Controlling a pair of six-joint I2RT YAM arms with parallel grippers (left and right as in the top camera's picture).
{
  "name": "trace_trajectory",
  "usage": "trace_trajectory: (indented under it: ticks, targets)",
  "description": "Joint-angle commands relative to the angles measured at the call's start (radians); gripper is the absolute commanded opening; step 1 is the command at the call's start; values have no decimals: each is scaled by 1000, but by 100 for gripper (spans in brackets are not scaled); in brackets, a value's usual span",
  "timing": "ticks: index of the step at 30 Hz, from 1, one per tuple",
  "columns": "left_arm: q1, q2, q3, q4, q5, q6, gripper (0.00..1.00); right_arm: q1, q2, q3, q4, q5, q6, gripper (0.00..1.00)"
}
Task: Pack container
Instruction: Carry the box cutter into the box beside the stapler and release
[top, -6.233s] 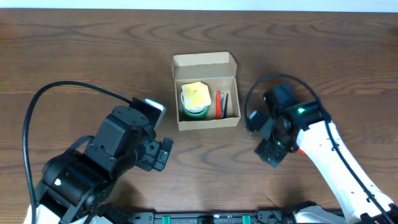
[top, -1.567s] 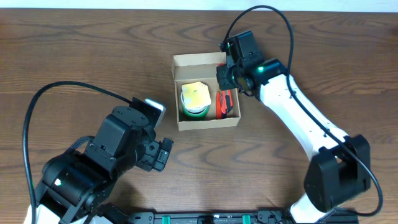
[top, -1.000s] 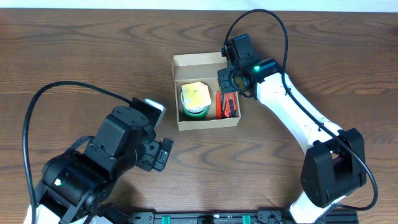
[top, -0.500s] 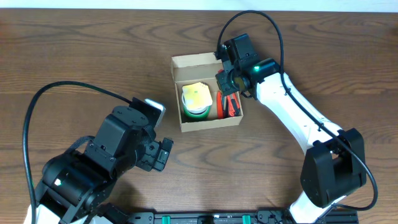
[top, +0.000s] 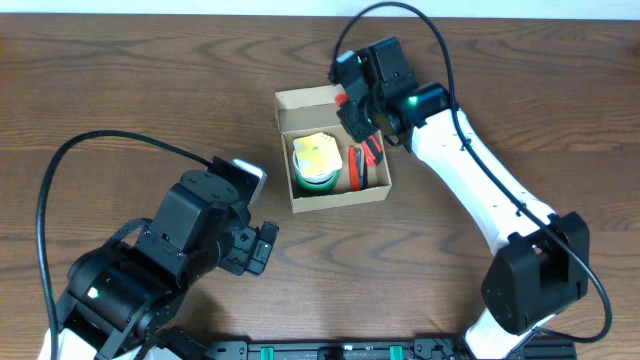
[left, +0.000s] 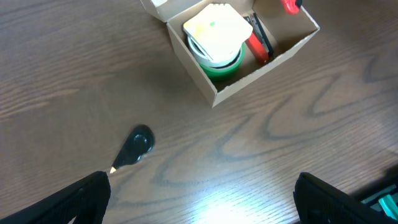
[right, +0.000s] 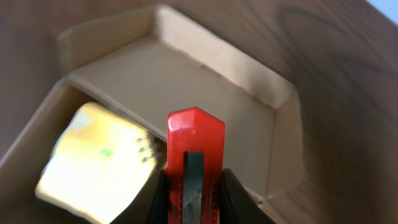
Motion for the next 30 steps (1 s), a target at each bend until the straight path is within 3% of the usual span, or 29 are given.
trace_trajectory:
  ticks: [1,9,18,30]
  targets:
    - [3,-5,-4,-3,-8,3,95,47,3,40,-77,-41,-264,1]
    - [3,-5,-4,-3,-8,3,95,102,3,40,-280,-50,-610,1]
    - [3,-5,-4,-3,-8,3,95,84,3,40,-295,-305,-800,1]
    - [3,-5,-4,-3,-8,3,95,83,24,40,-293,-290,-948,1]
